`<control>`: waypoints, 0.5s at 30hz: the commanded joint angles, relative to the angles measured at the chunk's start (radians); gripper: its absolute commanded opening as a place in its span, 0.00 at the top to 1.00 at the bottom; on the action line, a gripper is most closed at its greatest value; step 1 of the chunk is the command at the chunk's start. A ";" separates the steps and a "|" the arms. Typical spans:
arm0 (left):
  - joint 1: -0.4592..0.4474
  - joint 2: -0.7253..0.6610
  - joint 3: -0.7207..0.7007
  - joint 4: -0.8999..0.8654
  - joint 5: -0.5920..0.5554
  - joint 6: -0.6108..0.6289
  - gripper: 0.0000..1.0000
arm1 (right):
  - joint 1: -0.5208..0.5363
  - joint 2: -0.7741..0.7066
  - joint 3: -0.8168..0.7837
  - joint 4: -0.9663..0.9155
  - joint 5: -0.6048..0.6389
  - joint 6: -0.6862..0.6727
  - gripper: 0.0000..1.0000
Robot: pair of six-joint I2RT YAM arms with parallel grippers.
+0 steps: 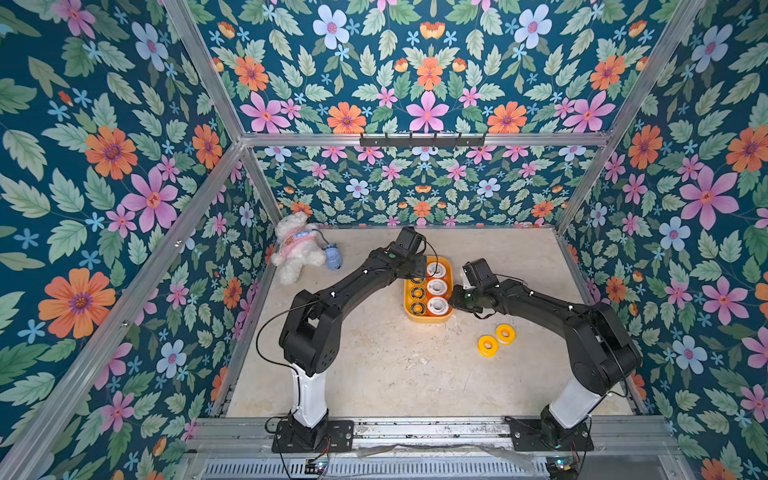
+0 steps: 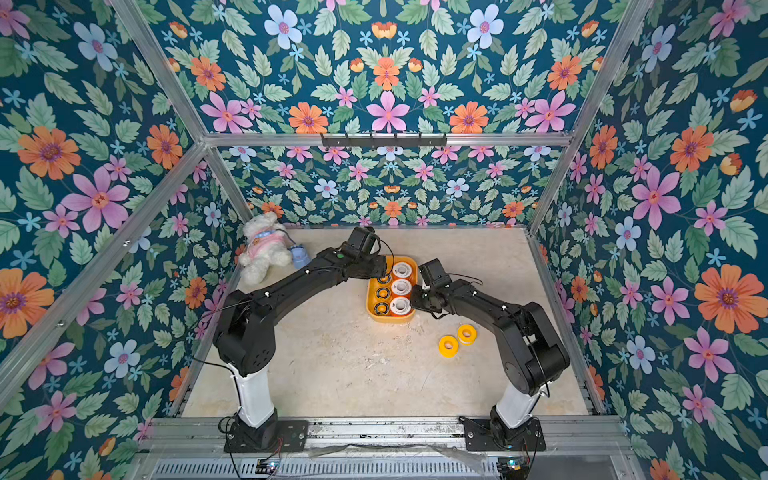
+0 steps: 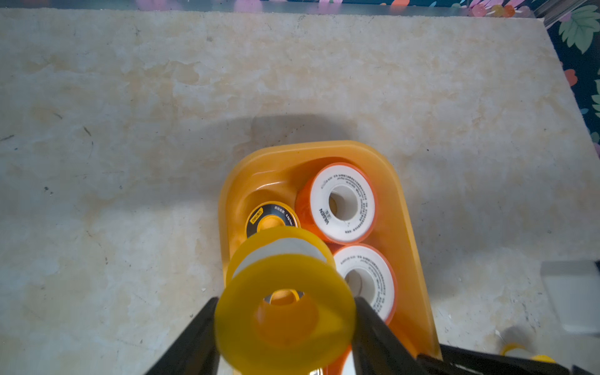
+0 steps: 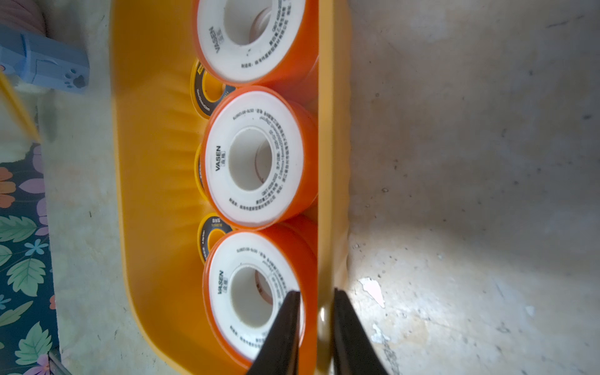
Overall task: Put the sealing tape into the storage box
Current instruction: Place the sealing tape in the storage box.
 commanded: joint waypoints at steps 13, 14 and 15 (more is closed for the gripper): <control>0.002 0.150 0.127 -0.033 -0.056 0.038 0.37 | 0.002 0.022 0.015 0.005 0.010 -0.010 0.76; 0.001 0.154 0.128 -0.032 -0.052 0.038 0.37 | 0.002 0.020 0.016 0.005 0.013 -0.009 0.76; 0.001 0.157 0.128 -0.033 -0.054 0.038 0.37 | 0.002 0.019 0.015 0.005 0.015 -0.008 0.76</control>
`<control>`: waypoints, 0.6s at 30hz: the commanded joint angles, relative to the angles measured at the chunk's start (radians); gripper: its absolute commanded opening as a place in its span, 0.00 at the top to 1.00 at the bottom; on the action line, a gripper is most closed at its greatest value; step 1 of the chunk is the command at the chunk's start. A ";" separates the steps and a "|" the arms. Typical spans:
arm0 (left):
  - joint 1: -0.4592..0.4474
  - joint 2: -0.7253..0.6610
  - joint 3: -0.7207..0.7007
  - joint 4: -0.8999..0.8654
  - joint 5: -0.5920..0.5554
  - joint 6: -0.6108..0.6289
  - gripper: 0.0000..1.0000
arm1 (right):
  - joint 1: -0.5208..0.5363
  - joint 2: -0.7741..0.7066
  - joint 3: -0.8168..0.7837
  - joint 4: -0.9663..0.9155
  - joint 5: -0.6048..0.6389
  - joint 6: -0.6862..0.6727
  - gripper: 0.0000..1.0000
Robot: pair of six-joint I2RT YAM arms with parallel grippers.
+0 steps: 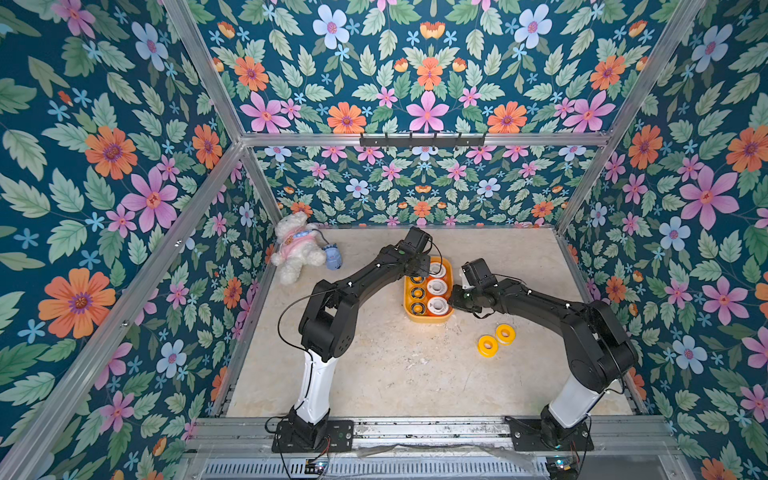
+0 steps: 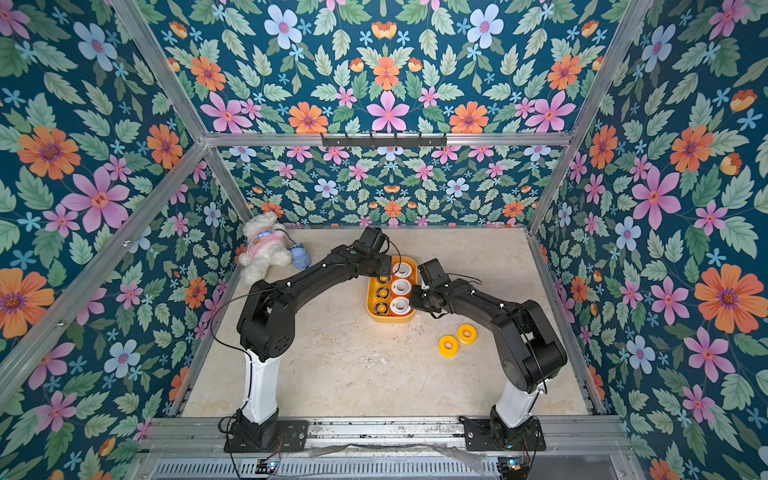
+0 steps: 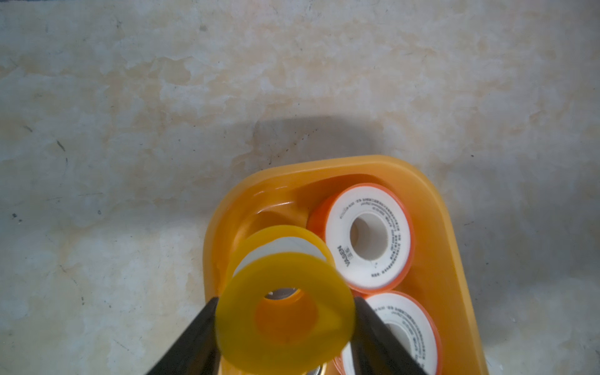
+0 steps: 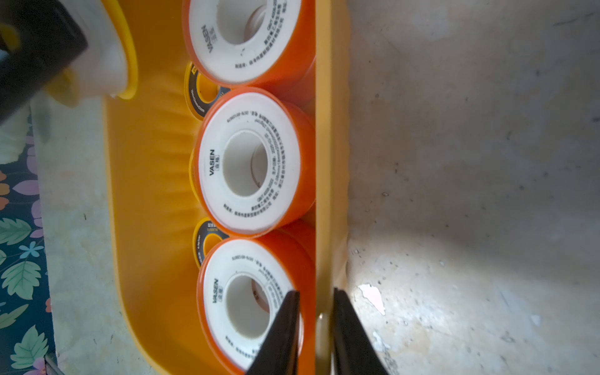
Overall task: Put the sealing tape into the storage box
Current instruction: Place the sealing tape in the storage box.
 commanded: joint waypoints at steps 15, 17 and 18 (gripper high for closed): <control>0.001 0.075 0.047 -0.034 -0.016 0.013 0.38 | 0.001 -0.004 0.013 -0.008 0.018 -0.014 0.74; 0.000 0.083 0.053 -0.039 -0.015 0.013 0.38 | 0.001 -0.004 0.010 -0.008 0.018 -0.015 0.74; 0.001 0.085 0.056 -0.042 -0.018 0.014 0.38 | 0.001 -0.003 0.008 -0.008 0.018 -0.015 0.74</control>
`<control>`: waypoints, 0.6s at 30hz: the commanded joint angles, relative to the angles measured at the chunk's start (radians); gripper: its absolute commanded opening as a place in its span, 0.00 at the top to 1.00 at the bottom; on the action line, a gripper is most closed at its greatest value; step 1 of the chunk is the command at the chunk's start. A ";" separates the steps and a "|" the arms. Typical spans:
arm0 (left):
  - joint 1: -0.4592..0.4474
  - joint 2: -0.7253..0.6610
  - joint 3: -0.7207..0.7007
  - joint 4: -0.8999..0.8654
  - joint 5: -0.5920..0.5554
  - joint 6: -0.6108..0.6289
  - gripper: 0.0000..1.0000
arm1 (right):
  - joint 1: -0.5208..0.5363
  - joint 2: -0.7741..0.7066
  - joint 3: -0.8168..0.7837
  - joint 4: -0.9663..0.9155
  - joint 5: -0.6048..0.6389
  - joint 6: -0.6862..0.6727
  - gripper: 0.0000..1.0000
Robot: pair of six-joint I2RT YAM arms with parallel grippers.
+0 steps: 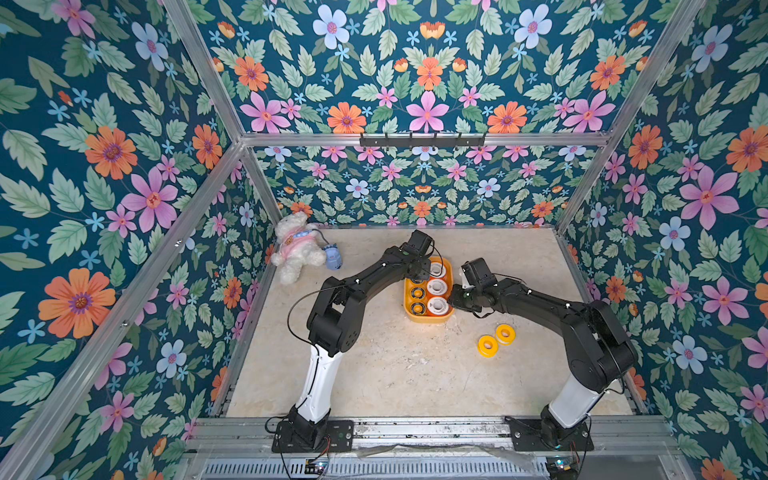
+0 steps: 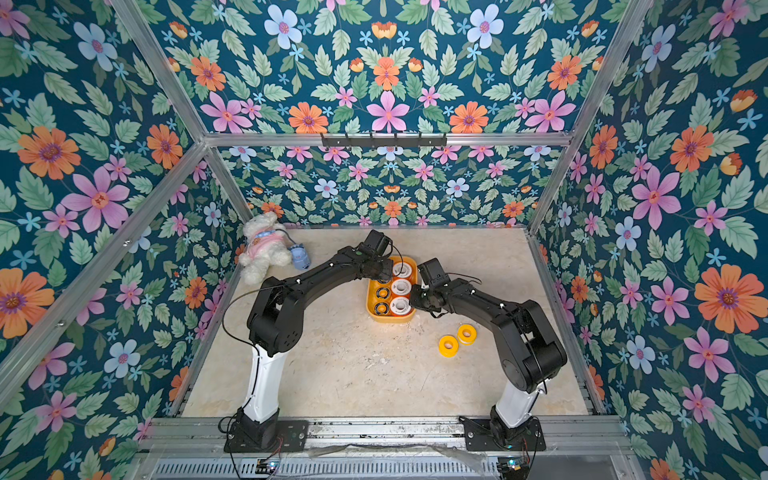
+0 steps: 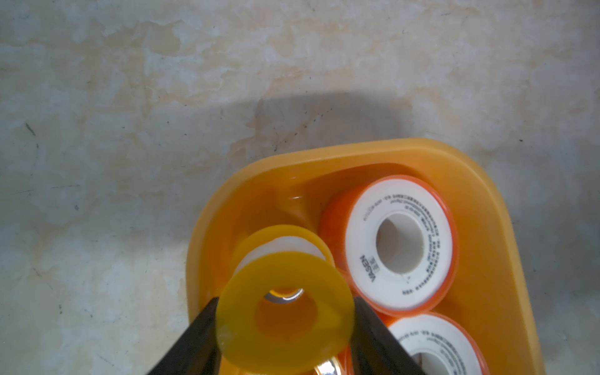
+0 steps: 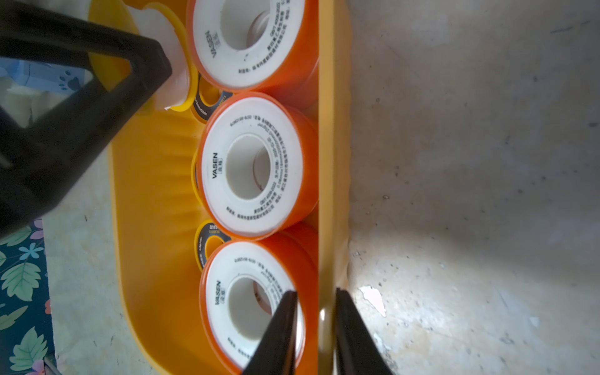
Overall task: Put the sealing tape into the storage box
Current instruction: Place the sealing tape in the storage box.
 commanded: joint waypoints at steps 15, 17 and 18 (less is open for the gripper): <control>0.001 0.013 0.021 -0.040 -0.019 0.012 0.34 | 0.001 0.005 0.001 -0.006 0.021 -0.014 0.73; 0.001 0.014 0.023 -0.043 -0.019 0.013 0.33 | 0.001 0.005 0.001 -0.007 0.022 -0.016 0.73; 0.002 0.016 0.022 -0.044 -0.016 0.013 0.33 | 0.001 0.006 0.001 -0.008 0.022 -0.016 0.73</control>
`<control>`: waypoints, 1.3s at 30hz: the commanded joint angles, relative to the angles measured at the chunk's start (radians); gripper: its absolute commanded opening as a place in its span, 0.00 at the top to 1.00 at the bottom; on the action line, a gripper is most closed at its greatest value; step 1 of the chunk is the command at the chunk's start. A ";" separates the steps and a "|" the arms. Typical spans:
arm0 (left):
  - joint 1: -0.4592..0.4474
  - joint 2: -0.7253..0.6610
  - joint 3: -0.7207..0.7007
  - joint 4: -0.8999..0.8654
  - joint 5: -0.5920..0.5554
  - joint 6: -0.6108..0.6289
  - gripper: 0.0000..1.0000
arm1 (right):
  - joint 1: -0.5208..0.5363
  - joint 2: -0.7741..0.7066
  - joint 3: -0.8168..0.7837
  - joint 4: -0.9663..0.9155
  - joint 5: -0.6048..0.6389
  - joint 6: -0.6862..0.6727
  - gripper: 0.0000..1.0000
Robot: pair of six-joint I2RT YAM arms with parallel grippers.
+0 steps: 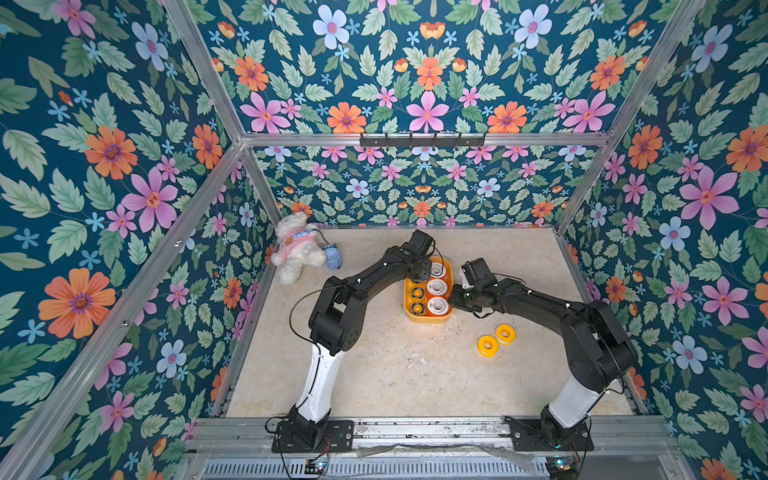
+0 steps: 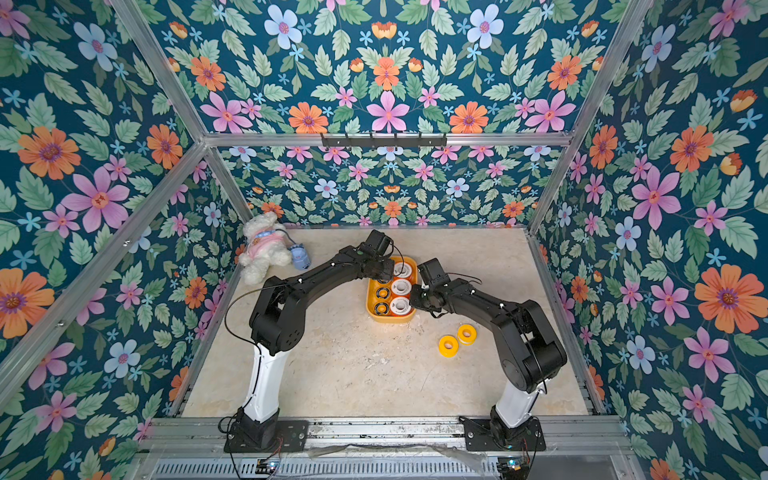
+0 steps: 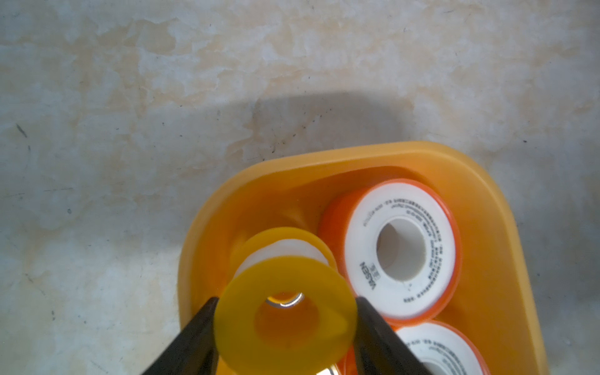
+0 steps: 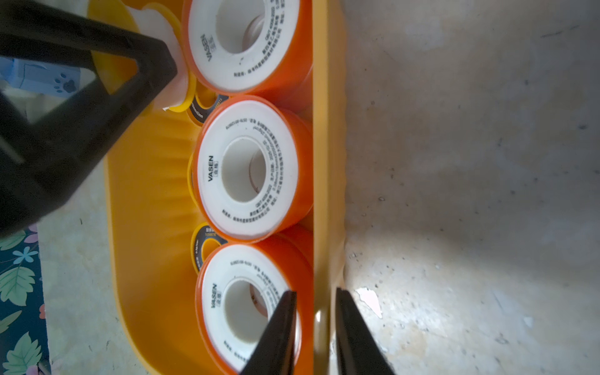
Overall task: Put the sealing tape into the storage box
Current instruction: Place the sealing tape in the storage box, then pick up the sealing tape at the center of the board.
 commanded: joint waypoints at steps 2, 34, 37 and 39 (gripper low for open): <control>0.001 0.004 0.008 -0.034 -0.013 0.013 0.33 | 0.001 0.003 0.000 -0.010 0.014 -0.015 0.73; 0.034 -0.400 -0.250 0.114 0.055 -0.035 0.33 | -0.017 -0.204 -0.085 -0.022 0.187 -0.015 0.63; 0.048 -0.509 -0.360 0.151 0.022 -0.049 0.33 | -0.017 -0.257 -0.126 -0.036 0.221 -0.015 0.61; 0.058 -0.577 -0.434 0.166 -0.004 -0.065 0.33 | -0.017 -0.290 -0.153 -0.057 0.230 -0.012 0.60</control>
